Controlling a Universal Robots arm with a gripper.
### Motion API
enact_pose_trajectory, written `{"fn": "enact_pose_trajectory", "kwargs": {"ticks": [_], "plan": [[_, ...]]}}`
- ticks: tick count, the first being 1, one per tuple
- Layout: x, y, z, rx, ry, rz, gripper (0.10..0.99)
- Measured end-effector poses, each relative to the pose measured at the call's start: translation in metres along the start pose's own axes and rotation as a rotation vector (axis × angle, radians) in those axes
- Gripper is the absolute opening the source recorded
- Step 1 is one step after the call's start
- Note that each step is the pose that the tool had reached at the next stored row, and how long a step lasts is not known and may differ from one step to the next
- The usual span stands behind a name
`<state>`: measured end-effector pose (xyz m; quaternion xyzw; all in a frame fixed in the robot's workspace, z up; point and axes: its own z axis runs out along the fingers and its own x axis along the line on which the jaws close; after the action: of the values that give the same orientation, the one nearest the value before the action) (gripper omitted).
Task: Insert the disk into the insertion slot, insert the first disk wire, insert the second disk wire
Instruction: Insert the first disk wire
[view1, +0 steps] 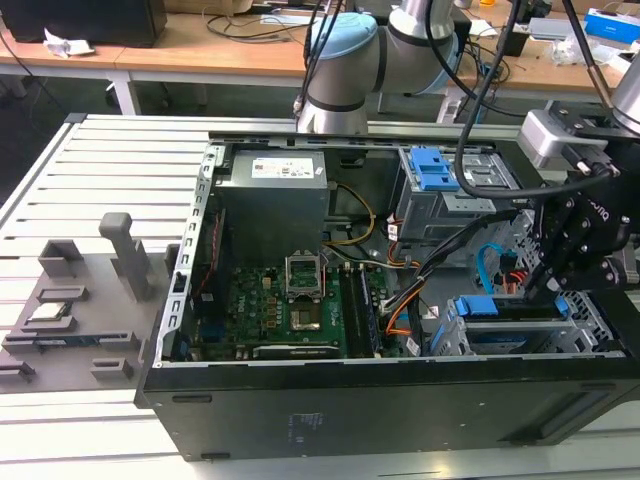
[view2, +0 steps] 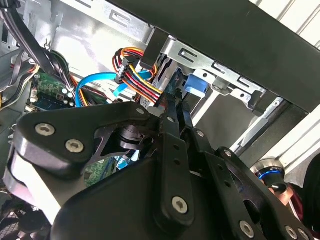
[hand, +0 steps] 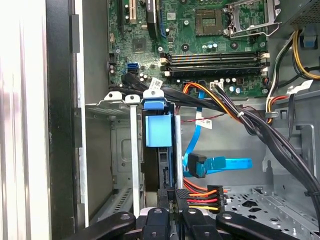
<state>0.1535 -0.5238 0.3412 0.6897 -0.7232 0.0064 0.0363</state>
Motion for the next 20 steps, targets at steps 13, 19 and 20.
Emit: {"fn": "enact_pose_trajectory", "kwargs": {"ticks": [13, 19, 20], "plan": [[-0.0001, -0.0003, 0.0055, 0.0, 0.0005, 0.0, 0.169], [-0.0004, 0.0005, -0.0103, 0.0, 0.0002, 0.0, 0.243], [-0.0029, 0.001, -0.021, 0.0, 0.0002, 0.0, 0.243]]}}
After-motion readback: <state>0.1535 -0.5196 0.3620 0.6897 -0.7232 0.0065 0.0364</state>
